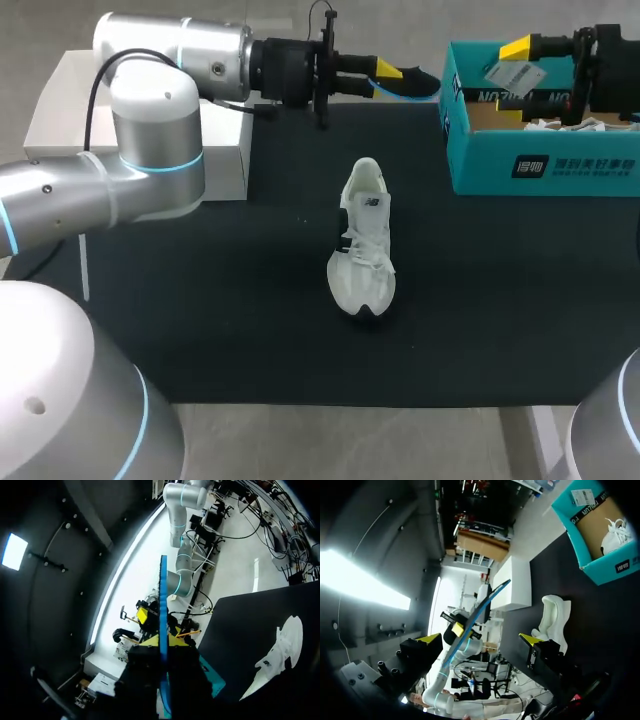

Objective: Take the shoe out of the shoebox, open the shoe tongue, remove and reinsert the insole, then place the shoe into the shoebox

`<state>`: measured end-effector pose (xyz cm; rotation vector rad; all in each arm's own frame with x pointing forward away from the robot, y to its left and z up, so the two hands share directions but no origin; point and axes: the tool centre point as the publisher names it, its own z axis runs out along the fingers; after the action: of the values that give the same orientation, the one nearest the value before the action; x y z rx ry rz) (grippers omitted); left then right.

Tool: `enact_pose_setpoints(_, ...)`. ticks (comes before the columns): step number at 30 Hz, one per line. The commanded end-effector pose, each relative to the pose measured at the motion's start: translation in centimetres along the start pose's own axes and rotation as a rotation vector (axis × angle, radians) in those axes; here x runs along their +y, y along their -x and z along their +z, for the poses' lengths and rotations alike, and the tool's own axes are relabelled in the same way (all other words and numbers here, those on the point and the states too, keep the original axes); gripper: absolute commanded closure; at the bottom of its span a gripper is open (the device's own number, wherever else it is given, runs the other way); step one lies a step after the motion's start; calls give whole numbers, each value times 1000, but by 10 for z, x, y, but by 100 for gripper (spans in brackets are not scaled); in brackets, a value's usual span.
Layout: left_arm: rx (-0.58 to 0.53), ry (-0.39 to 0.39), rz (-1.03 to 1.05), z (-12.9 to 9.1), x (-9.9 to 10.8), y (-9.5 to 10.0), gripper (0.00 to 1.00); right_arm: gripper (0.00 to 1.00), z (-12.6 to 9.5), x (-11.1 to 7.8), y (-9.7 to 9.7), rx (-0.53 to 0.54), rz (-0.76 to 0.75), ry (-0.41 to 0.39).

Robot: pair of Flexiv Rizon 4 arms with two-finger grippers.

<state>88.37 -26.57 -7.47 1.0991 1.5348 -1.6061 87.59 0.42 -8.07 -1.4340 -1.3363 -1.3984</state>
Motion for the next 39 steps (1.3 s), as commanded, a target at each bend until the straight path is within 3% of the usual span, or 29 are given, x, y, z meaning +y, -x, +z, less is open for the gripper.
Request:
enact_pose_setpoints(1,98,-144,-296,-3,7,5,100,0,1,0,0,-1,1,2)
enact_pose_setpoints(8,98,-144,-296,-3,7,5,100,0,1,0,0,-1,1,2)
enact_pose_setpoints(11,60,-102,-608,-7,9,9,100,0,1,0,0,-1,1,2)
enact_pose_setpoints(12,87,-56,-664,-8,9,9,100,0,1,0,0,-1,1,2)
enact_pose_setpoints(13,29,-54,-723,-12,7,11,100,0,1,0,0,-1,1,2)
enact_pose_setpoints(17,21,-24,-875,-21,-1,16,100,0,1,0,0,-1,1,2)
enact_pose_setpoints(19,-15,-3,-884,-25,-3,17,100,0,1,0,0,-1,1,2)
enact_pose_setpoints(22,-66,-45,-921,-32,-4,18,100,0,1,0,0,-1,1,2)
enact_pose_setpoints(39,-66,-45,-921,-32,-4,18,100,0,1,0,0,-1,1,2)
